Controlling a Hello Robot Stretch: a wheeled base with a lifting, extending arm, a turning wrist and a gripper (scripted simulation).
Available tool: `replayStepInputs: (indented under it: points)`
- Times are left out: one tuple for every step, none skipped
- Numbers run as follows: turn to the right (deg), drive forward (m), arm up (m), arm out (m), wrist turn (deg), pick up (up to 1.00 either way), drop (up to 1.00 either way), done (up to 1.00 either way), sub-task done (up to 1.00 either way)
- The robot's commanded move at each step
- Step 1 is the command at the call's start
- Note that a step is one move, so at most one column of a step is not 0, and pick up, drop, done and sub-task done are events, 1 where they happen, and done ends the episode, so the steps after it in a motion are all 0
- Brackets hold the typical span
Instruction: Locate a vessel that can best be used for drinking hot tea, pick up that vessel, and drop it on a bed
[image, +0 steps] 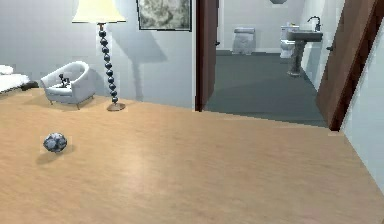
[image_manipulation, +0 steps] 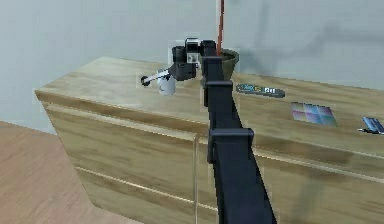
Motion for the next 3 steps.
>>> replayStepInputs:
  points:
    - [0.0,0.00,0.04,0.00,0.0,0.00,0.00,0.00,0.00]
    - [0.0,0.00,0.00,0.00,-45.0,0.00,0.00,0.00,0.00]
    - [0.0,0.00,0.00,0.00,-45.0,0.00,0.00,0.00,0.00]
